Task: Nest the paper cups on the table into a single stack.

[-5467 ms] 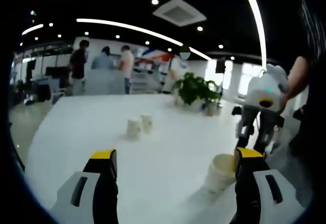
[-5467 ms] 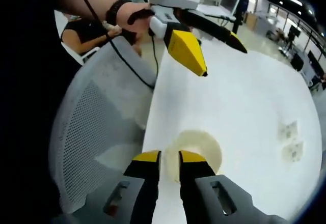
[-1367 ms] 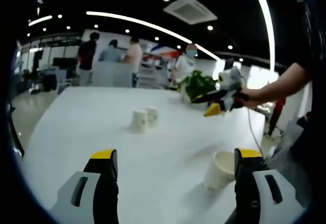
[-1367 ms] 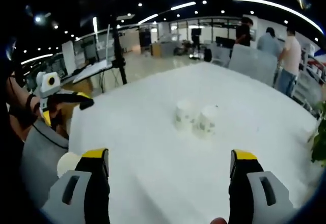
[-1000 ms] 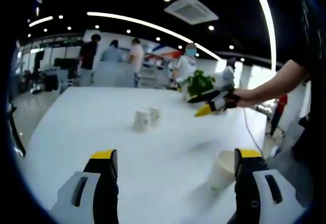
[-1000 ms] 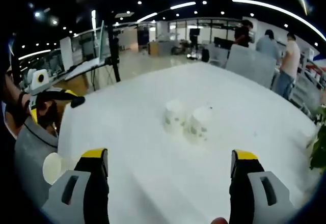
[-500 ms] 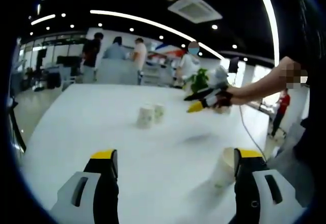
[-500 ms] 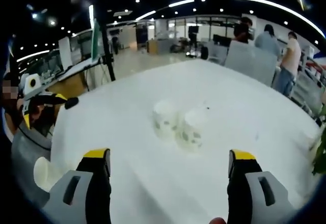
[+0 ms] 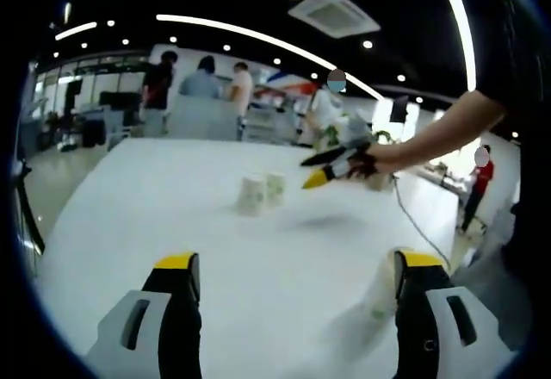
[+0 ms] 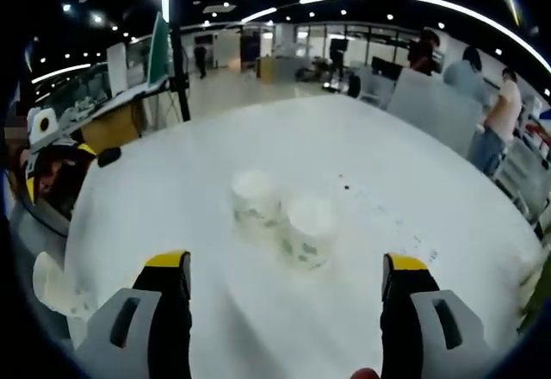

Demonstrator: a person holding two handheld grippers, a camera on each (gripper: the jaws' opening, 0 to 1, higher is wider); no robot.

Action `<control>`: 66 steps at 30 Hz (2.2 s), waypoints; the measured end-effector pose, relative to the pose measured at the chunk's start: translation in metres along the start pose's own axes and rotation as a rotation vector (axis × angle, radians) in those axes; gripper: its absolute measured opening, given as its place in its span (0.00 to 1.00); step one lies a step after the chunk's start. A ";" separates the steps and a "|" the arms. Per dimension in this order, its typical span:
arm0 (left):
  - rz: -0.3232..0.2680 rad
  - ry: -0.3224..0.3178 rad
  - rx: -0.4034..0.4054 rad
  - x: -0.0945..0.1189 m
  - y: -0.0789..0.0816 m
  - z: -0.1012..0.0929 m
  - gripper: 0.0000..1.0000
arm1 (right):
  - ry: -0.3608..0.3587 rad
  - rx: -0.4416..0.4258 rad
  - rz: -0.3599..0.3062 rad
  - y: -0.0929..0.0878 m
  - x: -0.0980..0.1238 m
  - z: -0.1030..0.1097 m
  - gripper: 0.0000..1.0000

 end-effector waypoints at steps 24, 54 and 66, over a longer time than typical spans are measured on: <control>-0.007 0.050 0.027 0.005 -0.010 0.011 0.92 | 0.051 0.070 0.051 0.019 -0.043 -0.027 0.68; 0.010 0.060 0.032 0.015 -0.026 0.004 0.92 | 0.087 0.120 0.077 0.010 -0.054 -0.022 0.34; 0.011 0.049 0.026 0.016 -0.026 0.001 0.91 | 0.101 0.088 0.089 0.003 -0.047 -0.016 0.33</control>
Point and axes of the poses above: the point that each gripper's makers call its tool centre point, and the gripper's own axes: x roughly backward along the fingers, z roughly to its left, y roughly out of its top, the point moved 8 cm from there along x, roughly backward along the fingers, and after that the axes turned 14 degrees about z, right-handed, at the moved point
